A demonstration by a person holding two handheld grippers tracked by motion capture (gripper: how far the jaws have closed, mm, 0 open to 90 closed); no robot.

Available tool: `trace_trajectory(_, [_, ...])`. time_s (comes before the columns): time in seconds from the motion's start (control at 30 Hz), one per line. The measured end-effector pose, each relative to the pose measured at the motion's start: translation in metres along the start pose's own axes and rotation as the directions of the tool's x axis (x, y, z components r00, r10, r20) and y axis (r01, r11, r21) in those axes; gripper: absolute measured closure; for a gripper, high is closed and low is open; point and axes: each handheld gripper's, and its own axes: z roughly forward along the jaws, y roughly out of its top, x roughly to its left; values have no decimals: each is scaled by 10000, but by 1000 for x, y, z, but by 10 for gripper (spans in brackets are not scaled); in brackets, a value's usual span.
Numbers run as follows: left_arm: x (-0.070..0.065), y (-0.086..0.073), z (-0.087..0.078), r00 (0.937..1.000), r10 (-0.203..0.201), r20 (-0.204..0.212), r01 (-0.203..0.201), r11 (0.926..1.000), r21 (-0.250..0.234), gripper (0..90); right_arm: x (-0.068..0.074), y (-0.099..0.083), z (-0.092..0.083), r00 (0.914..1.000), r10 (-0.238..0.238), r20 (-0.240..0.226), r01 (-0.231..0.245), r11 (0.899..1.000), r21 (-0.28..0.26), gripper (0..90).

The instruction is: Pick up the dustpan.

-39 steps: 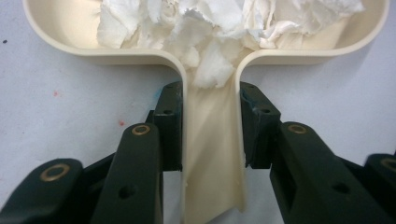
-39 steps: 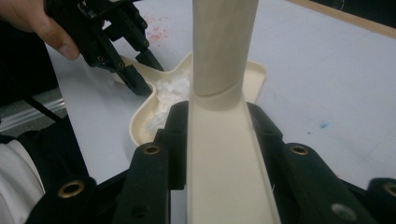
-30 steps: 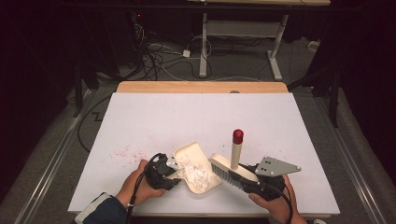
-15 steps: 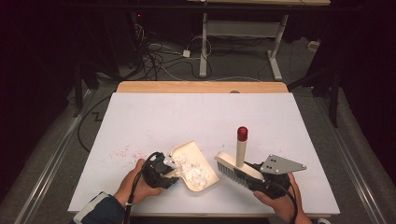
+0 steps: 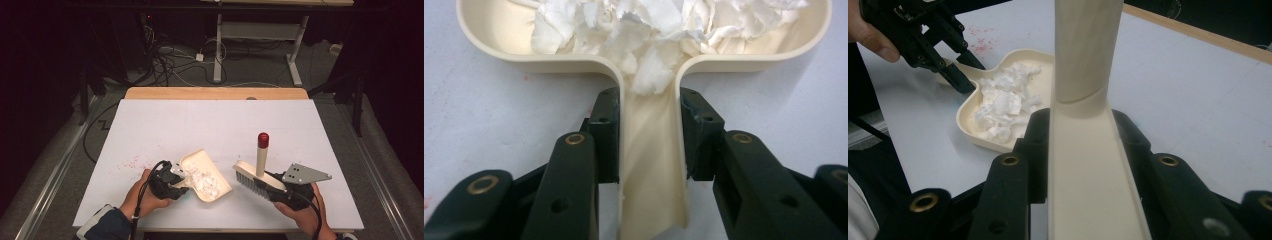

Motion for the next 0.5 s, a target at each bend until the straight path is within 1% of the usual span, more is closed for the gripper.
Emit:
trace_trajectory(0.3, [7,-4,-2,9999,-157,-28,157,9998,-115,635,-2,1,0,10000,-3,60,2,10000,60,674])
trace_trajectory(0.5, [9,-6,-5,9997,-197,-165,194,9996,-181,636,-2,1,-1,9999,-148,11,148,9996,246,675])
